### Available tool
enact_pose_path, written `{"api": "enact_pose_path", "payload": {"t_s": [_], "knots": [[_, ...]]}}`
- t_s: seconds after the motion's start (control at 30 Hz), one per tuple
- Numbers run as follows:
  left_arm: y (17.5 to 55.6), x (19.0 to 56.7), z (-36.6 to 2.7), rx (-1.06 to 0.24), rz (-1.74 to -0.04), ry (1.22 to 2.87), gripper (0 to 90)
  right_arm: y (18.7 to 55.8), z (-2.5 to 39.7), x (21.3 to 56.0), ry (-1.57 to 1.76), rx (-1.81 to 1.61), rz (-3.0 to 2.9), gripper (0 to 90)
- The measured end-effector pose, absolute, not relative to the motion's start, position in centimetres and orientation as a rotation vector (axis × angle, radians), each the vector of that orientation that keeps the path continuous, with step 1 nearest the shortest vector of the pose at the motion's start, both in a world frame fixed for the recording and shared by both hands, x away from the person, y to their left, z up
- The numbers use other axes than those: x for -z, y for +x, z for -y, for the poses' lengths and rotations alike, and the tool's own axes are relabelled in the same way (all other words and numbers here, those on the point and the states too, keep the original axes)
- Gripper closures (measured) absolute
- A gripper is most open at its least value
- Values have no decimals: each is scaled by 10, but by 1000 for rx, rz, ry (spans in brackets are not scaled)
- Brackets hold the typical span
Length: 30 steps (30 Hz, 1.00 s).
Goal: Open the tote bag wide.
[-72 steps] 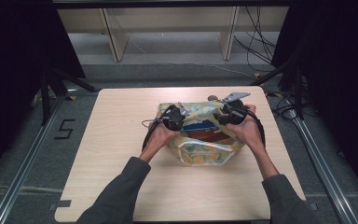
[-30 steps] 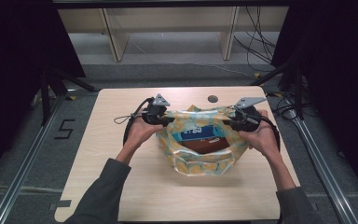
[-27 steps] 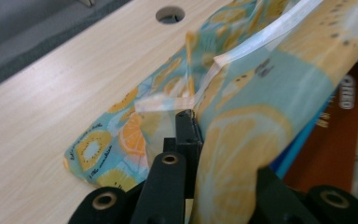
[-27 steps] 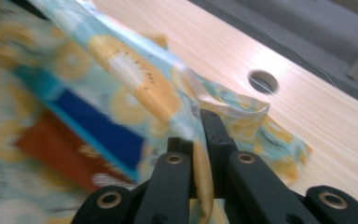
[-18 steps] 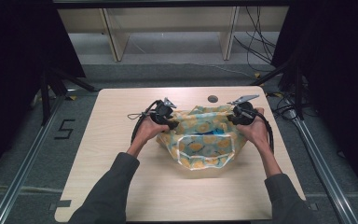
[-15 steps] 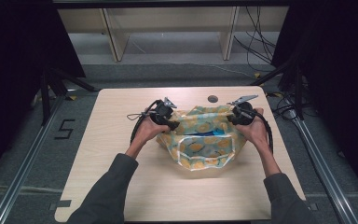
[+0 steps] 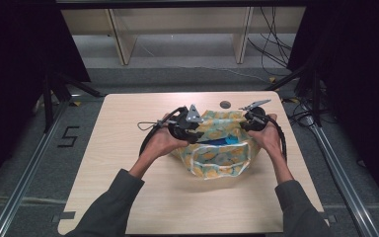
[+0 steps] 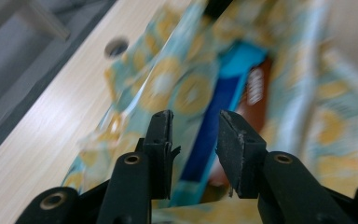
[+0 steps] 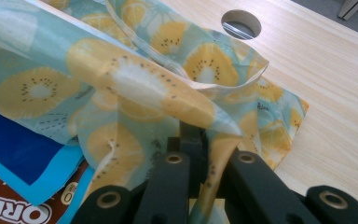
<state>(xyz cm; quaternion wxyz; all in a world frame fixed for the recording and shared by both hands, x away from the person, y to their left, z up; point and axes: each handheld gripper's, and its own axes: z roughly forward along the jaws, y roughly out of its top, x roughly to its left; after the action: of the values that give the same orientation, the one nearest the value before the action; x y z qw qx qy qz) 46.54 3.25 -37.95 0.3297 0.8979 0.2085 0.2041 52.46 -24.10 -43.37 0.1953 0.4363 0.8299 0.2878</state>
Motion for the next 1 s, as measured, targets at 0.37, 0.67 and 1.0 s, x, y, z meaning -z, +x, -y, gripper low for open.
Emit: {"api": "enact_pose_path", "payload": {"t_s": [0.37,0.67,1.0], "knots": [[543,443,-61,-495,-895,2386,892,522,244,433,1261,-837,-2322,816],[550,451,-64,-478,-915,2392,892,498,248,395,1224,-1024,-2292,657],[552,452,-61,-487,-913,2400,892,476,237,365,1081,-1144,-2251,695]]}}
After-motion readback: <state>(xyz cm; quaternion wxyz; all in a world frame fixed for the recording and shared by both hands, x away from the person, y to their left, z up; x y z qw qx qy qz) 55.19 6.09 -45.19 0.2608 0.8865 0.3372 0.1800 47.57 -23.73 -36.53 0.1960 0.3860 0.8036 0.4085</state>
